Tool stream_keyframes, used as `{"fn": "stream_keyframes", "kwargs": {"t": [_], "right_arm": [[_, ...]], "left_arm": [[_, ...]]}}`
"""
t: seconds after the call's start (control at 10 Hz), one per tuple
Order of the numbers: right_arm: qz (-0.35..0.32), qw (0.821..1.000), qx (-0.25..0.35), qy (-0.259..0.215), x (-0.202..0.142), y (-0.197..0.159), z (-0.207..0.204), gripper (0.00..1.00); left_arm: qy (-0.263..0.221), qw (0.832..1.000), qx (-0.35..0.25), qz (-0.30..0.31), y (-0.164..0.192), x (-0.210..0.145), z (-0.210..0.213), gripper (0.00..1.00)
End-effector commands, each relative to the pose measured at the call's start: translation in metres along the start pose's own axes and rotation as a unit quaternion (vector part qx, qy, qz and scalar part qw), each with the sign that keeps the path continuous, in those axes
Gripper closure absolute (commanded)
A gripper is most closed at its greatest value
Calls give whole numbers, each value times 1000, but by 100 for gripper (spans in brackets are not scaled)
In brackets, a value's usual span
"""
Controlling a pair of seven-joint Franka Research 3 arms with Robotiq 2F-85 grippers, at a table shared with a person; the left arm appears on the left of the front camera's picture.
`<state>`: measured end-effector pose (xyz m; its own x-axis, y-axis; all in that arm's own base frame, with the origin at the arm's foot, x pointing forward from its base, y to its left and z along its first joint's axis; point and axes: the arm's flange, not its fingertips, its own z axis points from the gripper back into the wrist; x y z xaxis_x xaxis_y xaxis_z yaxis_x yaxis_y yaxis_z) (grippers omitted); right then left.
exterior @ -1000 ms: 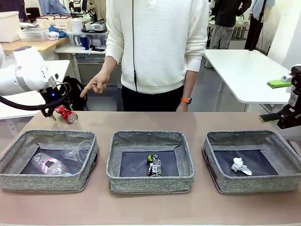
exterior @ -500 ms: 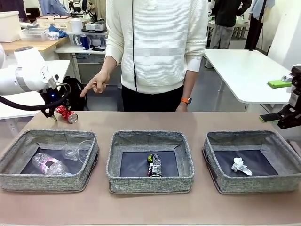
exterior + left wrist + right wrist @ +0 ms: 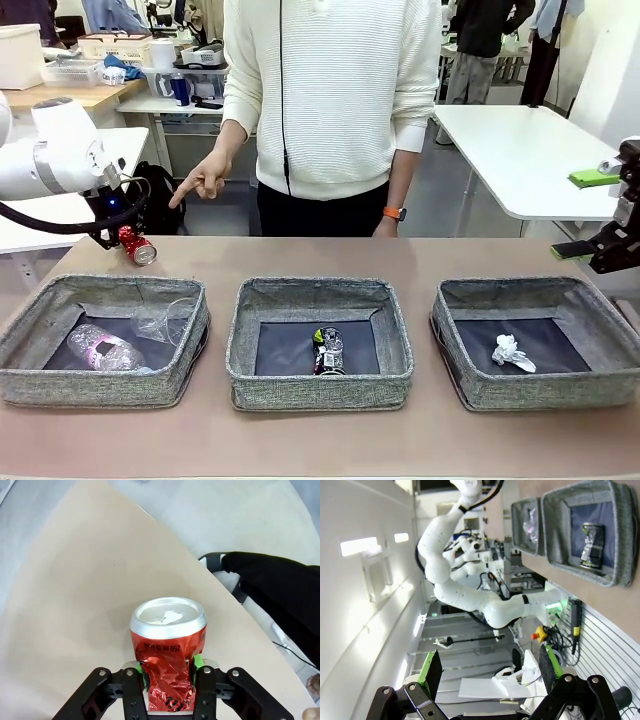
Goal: Sort the waste into the appropriate baskets.
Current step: Pick up the waste item pointed out by the person.
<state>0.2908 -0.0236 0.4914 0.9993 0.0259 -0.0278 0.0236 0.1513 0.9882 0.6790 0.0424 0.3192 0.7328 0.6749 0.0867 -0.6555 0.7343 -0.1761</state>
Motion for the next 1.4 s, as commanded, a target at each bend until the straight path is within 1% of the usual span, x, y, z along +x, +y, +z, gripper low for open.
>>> {"fn": "stream_keyframes", "kwargs": {"t": [0.0,0.4,0.5,0.6,0.7,0.8,0.9,1.0,1.1,1.2,1.3], "right_arm": [[-7,1000,8,-1,0,6,0,0],[-7,1000,8,-1,0,6,0,0],[-7,1000,8,-1,0,6,0,0],[-7,1000,8,-1,0,6,0,0],[-7,1000,8,-1,0,6,0,0],[-7,1000,8,-1,0,6,0,0],[-7,1000,8,-1,0,6,0,0],[-7,1000,8,-1,0,6,0,0],[-7,1000,8,-1,0,6,0,0],[-7,1000,8,-1,0,6,0,0],[-7,1000,8,-1,0,6,0,0]], "left_arm": [[-4,1000,21,5,-3,4,0,100],[-9,1000,22,7,-1,2,3,100],[3,1000,12,-5,3,0,18,100],[17,999,-8,-31,10,-4,50,100],[11,997,-30,-63,23,-15,104,100],[21,994,-56,-94,36,-34,154,100],[24,990,-64,-126,50,-61,196,100],[72,985,-71,-139,63,-93,227,100],[141,973,-55,-176,80,-130,248,100],[178,961,-36,-209,93,-162,256,100],[190,948,-25,-254,107,-190,257,100]]}}
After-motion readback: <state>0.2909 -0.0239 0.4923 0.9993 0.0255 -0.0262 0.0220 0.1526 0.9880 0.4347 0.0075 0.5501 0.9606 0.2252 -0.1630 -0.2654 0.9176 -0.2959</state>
